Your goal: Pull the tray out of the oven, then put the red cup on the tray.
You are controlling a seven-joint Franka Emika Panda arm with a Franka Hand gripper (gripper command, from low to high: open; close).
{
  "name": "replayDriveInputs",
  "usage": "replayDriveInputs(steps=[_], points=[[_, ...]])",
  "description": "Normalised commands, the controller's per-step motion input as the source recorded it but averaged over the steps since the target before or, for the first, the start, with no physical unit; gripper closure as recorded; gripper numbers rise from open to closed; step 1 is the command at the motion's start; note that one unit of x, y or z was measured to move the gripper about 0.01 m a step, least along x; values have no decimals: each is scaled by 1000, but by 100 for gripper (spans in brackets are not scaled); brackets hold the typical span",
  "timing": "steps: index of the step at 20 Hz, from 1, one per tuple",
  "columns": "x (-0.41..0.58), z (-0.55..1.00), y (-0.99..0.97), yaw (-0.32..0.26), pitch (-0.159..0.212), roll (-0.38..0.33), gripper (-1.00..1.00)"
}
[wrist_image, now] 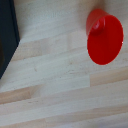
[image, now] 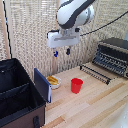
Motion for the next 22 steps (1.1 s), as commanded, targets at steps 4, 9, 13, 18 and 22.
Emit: replayDriveInputs(steps=[4, 9, 13, 18, 22], points=[[16, -120, 64, 138, 24, -159, -100], [-7, -15, -56, 175, 0, -294, -100], [-115, 0, -227, 182, -47, -314, -100], [-125, 0, -223, 173, -67, -327, -100], [-51, -4, -218, 161, -80, -344, -100]])
